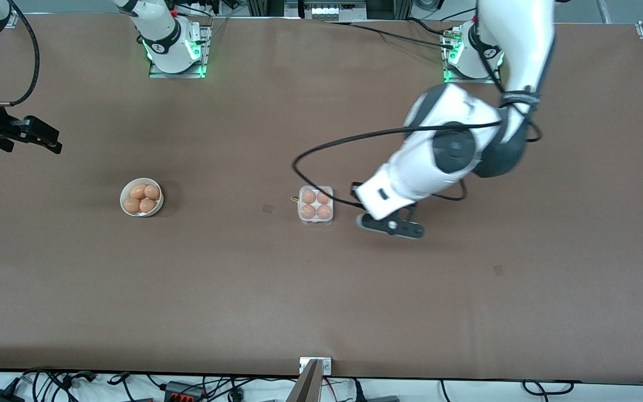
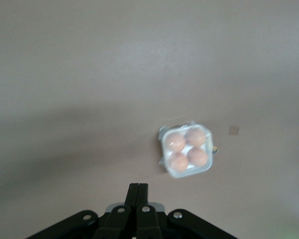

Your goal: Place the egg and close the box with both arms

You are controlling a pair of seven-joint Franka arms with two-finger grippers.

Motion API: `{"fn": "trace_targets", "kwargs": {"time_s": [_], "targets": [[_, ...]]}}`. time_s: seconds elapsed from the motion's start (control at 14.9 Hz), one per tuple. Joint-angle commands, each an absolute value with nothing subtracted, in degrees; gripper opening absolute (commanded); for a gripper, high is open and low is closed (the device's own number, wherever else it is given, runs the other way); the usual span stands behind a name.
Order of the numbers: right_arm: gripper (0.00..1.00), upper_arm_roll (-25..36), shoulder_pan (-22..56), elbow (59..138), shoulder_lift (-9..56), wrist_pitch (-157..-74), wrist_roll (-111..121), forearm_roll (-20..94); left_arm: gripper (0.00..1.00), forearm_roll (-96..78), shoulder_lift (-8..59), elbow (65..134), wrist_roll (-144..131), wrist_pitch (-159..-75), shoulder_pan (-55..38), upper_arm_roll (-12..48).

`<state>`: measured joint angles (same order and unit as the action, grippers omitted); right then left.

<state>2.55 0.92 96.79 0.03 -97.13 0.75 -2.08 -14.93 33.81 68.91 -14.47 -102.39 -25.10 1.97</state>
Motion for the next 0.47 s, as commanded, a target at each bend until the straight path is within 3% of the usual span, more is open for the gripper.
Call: {"fn": "trace_targets", "kwargs": {"time_s": [0.0, 0.2, 0.4], "targets": [[1.00, 2.55, 0.97, 96.85, -0.97, -96.24, 1.76, -1.76, 0.00, -16.26, 28.49, 72.50, -8.97, -97.58, -20.76, 2.81], [1.00, 2.55, 0.97, 96.86, -0.97, -96.24, 1.06, -1.58, 0.00, -14.07, 23.48, 73.21, -7.48, -88.09, -16.11, 2.20], [1.00, 2.64, 0.97, 96.77, -0.97, -96.15, 0.79, -1.41, 0.00, -7.85, 18.74, 77.32, -6.50, -84.73, -15.03, 2.37]]}}
